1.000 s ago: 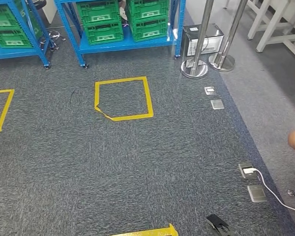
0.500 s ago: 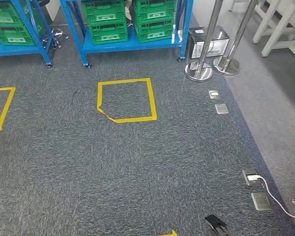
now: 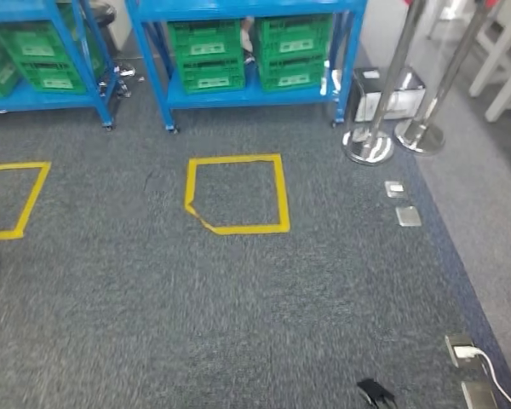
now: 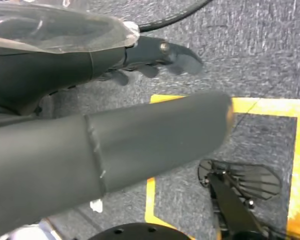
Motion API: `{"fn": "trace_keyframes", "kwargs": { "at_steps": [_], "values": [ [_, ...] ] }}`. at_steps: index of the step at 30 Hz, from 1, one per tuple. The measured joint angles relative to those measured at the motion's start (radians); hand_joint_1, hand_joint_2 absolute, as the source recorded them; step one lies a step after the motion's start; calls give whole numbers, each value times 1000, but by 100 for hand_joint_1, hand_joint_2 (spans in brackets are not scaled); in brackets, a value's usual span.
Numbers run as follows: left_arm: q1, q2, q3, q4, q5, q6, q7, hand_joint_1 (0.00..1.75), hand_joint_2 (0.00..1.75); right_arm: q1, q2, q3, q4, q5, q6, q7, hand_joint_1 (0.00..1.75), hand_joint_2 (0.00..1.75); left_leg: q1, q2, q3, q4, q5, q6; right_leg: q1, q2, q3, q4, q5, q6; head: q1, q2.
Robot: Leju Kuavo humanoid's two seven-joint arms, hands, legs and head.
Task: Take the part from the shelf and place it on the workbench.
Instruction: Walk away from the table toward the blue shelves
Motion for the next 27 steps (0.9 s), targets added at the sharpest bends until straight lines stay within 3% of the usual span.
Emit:
{"fn": "trace_keyframes", "kwargs": {
  "at_steps": [2, 4, 6, 7, 8, 10, 11, 12, 14, 15, 16, 18, 20, 22, 23, 26, 27],
  "values": [
    [-1, 0, 0, 0, 0, 0, 0, 0, 0, 1, 0, 2, 1, 0, 0, 0, 0, 0, 5, 11, -61, 108, -26, -12, 2, -4, 28, -4, 5, -13, -14, 0],
    [0, 0, 0, 0, 0, 0, 0, 0, 0, 0, 0, 4, 1, -1, 0, 0, 0, 0, 8, 16, -165, 234, -95, -22, 6, -6, 44, -4, -7, -20, -23, 0],
    [5, -1, -1, 0, -1, 0, 0, 0, 0, 1, 0, 5, 1, -1, -1, 0, 0, 0, 8, 17, -236, 268, -148, -19, 10, -5, 64, -4, -26, -21, -27, 0],
    [8, -2, -2, 0, -1, 0, -1, 0, 0, 1, 0, 6, 1, -2, -1, 0, 0, 0, 7, 17, -250, 241, -143, -14, 12, -4, 76, -4, -36, -21, -29, 0],
    [10, -2, -4, 0, -2, -1, -1, 0, 0, 2, 0, 6, 1, -3, -1, 0, 0, 0, 4, 17, -254, 190, -107, -5, 15, -4, 90, -5, -47, -21, -31, 0],
    [15, 2, -7, 1, -3, -2, -2, 0, 0, 2, 4, 7, 1, -5, -1, 0, 0, 0, -12, 20, -249, 86, 21, 17, 17, -2, 113, -8, -68, -18, -31, 0],
    [15, 4, -8, 1, -3, -3, -2, 0, 0, 1, 6, 8, 1, -5, -1, 0, 0, 0, -20, 19, -242, 50, 67, 27, 16, -2, 124, -11, -82, -14, -32, 0],
    [16, 7, -8, 1, -3, -3, -2, 0, 0, -1, 9, 8, 1, -5, -1, 0, 0, 0, -27, 17, -232, 26, 90, 34, 15, -2, 139, -10, -89, -8, -32, 0],
    [11, 8, -8, 1, -4, -4, -2, 0, 0, -6, 10, 8, 1, -5, -2, 0, 0, 0, -30, 12, -204, 0, 82, 42, 12, -4, 160, 0, -97, 2, -33, 0],
    [10, 9, -8, 2, -4, -4, -2, 0, 0, -7, 10, 9, 1, -5, -3, 0, 0, 0, -28, 13, -188, -8, 82, 46, 12, -3, 160, 22, -96, 5, -31, 0],
    [9, 9, -9, 2, -4, -5, -3, 0, 0, -8, 11, 9, 0, -5, -3, -1, 0, 0, -26, 15, -173, -10, 81, 51, 12, -3, 139, 60, -102, 8, -28, 0],
    [7, 9, -9, 2, -3, -6, -3, 0, 0, -8, 13, 10, 0, -5, -4, -4, 0, 0, -23, 16, -146, -13, 67, 58, 11, -2, 57, 189, -130, 13, -23, 0],
    [7, 8, -9, 2, -1, -7, -3, 0, 0, -7, 13, 11, 1, -4, -5, -5, 0, 0, -20, 13, -119, -15, 44, 59, 10, -2, -41, 296, -192, 18, -19, 0],
    [11, 5, -9, 2, 1, -7, -3, 0, 0, -3, 13, 12, 2, -4, -5, -6, 0, 0, -15, 7, -80, -21, 17, 55, 10, -2, -92, 290, -236, 23, -15, 0],
    [12, 3, -9, 2, 2, -7, -3, 0, 0, 0, 12, 13, 2, -4, -5, -6, 0, 0, -12, 4, -56, -26, 2, 52, 10, -2, -99, 246, -220, 24, -12, 0],
    [11, -1, -9, 2, 3, -7, -5, 0, 0, 9, 12, 13, 6, -5, -2, -6, 0, 0, -8, -1, 11, -54, -43, 40, 12, -8, -94, 70, -14, 19, 1, 0],
    [10, -1, -9, 2, 3, -7, -6, 0, 0, 9, 12, 14, 7, -6, 0, -7, 0, 0, -9, -1, 33, -68, -50, 36, 13, -8, -84, 39, 32, 13, 3, 0]
  ]
}}
